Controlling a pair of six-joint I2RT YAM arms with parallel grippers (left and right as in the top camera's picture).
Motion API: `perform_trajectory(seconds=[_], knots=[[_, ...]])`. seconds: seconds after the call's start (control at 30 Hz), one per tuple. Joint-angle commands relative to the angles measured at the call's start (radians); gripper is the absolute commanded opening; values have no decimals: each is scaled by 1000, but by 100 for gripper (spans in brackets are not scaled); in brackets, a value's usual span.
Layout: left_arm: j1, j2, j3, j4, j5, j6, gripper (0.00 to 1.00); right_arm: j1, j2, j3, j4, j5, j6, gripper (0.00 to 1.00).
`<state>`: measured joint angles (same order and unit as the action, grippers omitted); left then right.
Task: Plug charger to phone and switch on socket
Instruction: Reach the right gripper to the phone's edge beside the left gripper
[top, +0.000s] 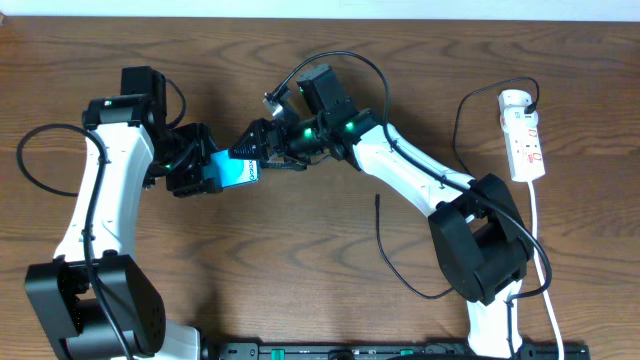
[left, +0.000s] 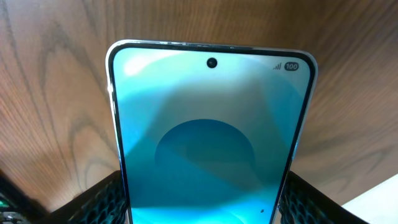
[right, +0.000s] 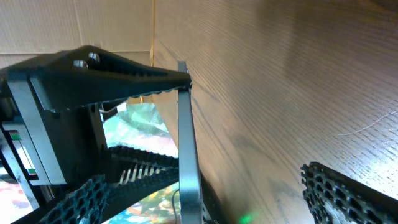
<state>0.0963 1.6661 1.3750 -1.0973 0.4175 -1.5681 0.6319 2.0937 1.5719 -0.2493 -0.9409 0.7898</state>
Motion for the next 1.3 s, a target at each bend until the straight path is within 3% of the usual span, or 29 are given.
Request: perform_trajectory(seconds=[0.0, 0.07, 0.13, 0.37, 0.47, 0.53, 0.7, 0.73, 1.0, 1.27], knots=[[2, 32, 3, -24, 31, -16, 7, 18, 3, 14, 11, 26, 57, 99], [2, 60, 3, -28, 80, -15, 7, 32, 3, 14, 32, 51, 71, 98], [2, 70, 3, -27, 88, -16, 7, 47, 3, 14, 52, 60, 71, 88], [3, 70, 3, 3, 88, -16, 7, 58, 3, 14, 74, 63, 89, 89], [3, 70, 3, 7, 87, -16, 7, 58, 3, 14, 73, 58, 89, 85], [3, 70, 3, 7, 88, -16, 7, 58, 3, 14, 68, 55, 89, 77], [3, 70, 3, 6, 88, -14, 7, 59, 3, 13, 47, 56, 85, 43], [3, 70, 3, 6, 88, -12, 7, 59, 3, 13, 47, 56, 85, 40], [3, 70, 3, 6, 96, -11, 7, 72, 3, 12, 45, 60, 84, 32], [3, 70, 3, 7, 99, -4, 7, 83, 3, 11, 32, 78, 76, 35]])
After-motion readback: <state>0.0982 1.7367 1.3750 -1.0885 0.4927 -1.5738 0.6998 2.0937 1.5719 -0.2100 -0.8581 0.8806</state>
